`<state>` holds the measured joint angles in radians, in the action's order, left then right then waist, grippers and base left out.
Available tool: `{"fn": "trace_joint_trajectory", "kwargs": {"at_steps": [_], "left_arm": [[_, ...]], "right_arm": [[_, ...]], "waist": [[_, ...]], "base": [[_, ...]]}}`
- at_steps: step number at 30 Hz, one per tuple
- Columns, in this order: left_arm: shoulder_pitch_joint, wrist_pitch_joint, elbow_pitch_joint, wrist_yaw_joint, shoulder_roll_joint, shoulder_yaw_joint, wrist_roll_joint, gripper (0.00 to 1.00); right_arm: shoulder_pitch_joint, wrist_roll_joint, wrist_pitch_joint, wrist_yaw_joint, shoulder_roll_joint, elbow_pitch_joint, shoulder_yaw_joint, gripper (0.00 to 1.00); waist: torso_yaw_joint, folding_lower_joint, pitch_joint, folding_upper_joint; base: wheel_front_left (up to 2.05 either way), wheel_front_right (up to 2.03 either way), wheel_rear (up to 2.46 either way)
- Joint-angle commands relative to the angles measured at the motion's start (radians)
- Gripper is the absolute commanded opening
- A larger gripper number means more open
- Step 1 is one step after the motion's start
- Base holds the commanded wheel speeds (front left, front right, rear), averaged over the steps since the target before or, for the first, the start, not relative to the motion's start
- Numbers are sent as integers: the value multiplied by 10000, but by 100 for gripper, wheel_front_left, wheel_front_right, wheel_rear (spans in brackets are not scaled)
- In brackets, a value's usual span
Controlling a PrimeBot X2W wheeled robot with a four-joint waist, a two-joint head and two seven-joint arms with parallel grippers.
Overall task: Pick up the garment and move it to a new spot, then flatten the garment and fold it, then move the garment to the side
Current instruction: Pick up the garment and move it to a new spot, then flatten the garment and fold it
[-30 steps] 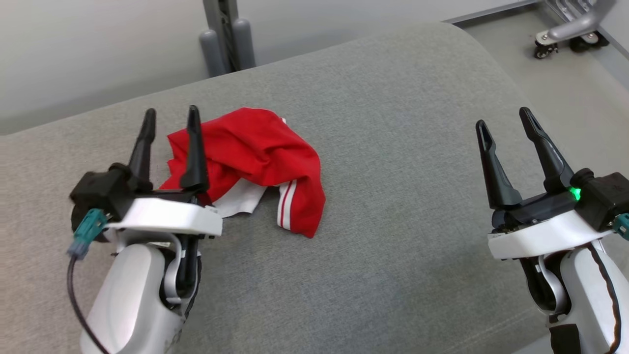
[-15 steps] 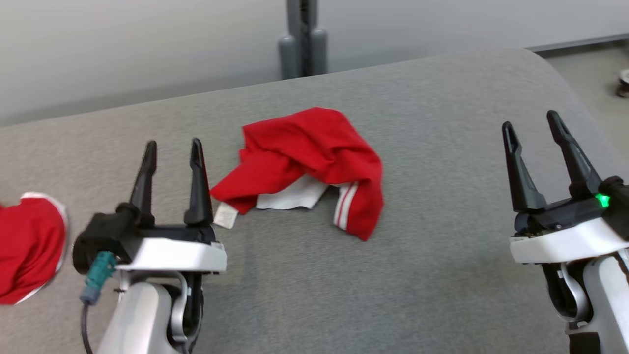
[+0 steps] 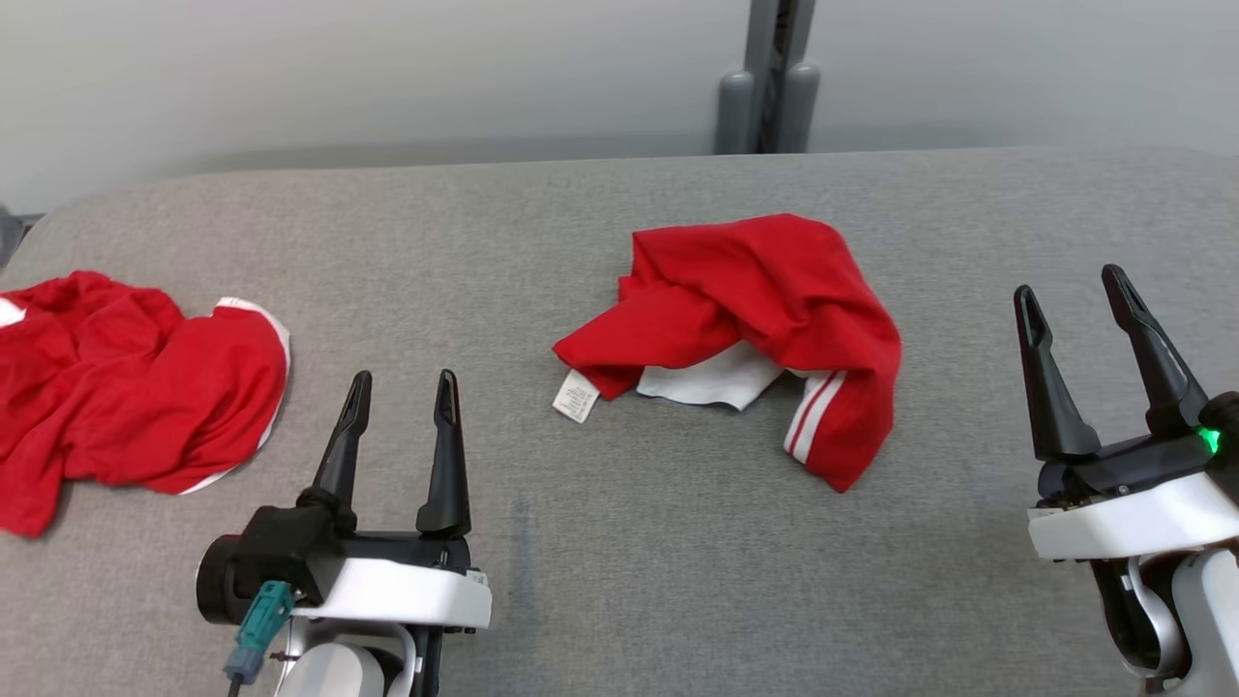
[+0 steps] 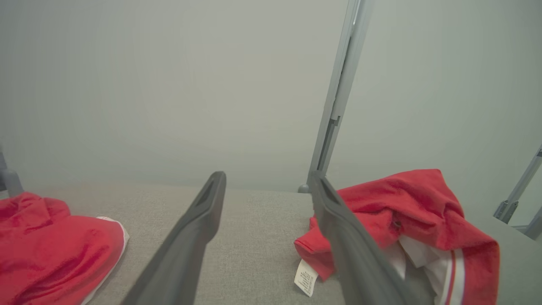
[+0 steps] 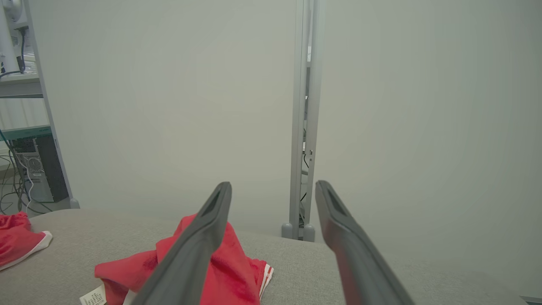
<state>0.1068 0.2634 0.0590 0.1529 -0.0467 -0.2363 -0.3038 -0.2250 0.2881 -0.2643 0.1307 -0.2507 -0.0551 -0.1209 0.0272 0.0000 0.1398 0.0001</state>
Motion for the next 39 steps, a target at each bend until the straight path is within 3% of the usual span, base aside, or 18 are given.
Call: {"fn": "trace_joint_trajectory", "kwargs": {"at_steps": [1, 20, 31, 39], "left_arm": [[-73, 11, -31, 66, -59, -35, 140, 100], [75, 11, -73, 264, -55, -308, -119, 100], [260, 11, 83, 312, -53, -629, -261, 100], [275, 11, 42, 460, -53, -1162, -443, 100]], "right_arm": [[76, -105, -9, 1, -61, 6, 19, 100], [78, 5, -9, 1, -104, -92, -283, 100], [-175, 688, -8, 1, -1193, -447, -3298, 100], [-1027, 1304, -8, 1, -1616, -2570, -4237, 100]], "waist": [[173, 0, 104, -1], [324, 0, 251, -1], [936, 0, 365, -1], [2012, 0, 656, -1]], "base": [[0, 0, 0], [0, 0, 0], [0, 0, 0], [0, 0, 0]]}}
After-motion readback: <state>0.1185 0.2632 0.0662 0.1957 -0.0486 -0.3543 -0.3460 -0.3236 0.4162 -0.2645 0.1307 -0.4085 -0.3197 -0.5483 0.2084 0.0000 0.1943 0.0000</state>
